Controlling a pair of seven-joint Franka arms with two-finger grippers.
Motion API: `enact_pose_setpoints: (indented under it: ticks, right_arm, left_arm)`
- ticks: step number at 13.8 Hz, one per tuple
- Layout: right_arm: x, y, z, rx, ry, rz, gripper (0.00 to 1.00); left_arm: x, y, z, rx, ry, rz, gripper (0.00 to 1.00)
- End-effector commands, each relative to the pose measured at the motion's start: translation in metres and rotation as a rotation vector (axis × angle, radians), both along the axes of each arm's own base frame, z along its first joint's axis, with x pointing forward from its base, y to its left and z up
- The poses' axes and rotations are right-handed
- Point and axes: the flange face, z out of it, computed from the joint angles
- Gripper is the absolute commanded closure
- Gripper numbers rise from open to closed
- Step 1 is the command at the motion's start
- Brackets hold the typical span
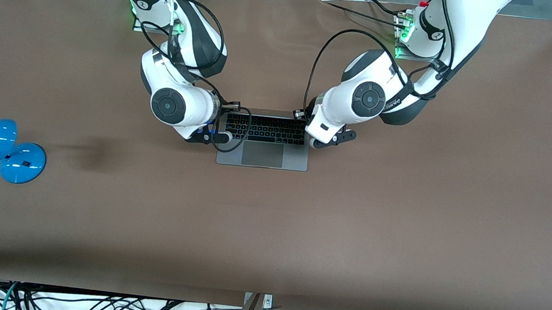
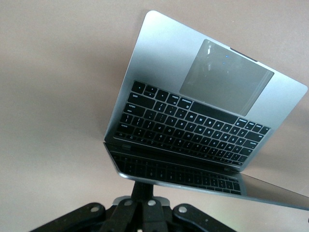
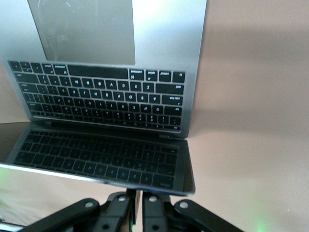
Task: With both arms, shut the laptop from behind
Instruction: 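Push the screen forward with both grippers, folding it toward the keyboard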
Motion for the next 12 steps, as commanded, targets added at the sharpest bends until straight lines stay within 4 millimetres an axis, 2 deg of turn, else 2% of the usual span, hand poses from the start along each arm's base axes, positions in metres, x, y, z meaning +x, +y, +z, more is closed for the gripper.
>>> enact_pose_setpoints:
  ticks: [1, 5, 12]
  right_arm:
    - [0.012, 0.003, -0.006, -0.009, -0.021, 0.033, 0.90]
    - [0.022, 0.003, -0.020, -0.010, -0.029, 0.026, 0.90]
    - [0.036, 0.001, -0.040, -0.011, -0.056, 0.034, 0.90]
  left_arm:
    - [0.012, -0.004, -0.004, 0.007, -0.014, 0.003, 1.00]
    - [0.027, -0.003, -0.017, 0.012, -0.021, 0.007, 1.00]
    - [0.034, -0.014, -0.045, 0.059, -0.023, 0.011, 1.00]
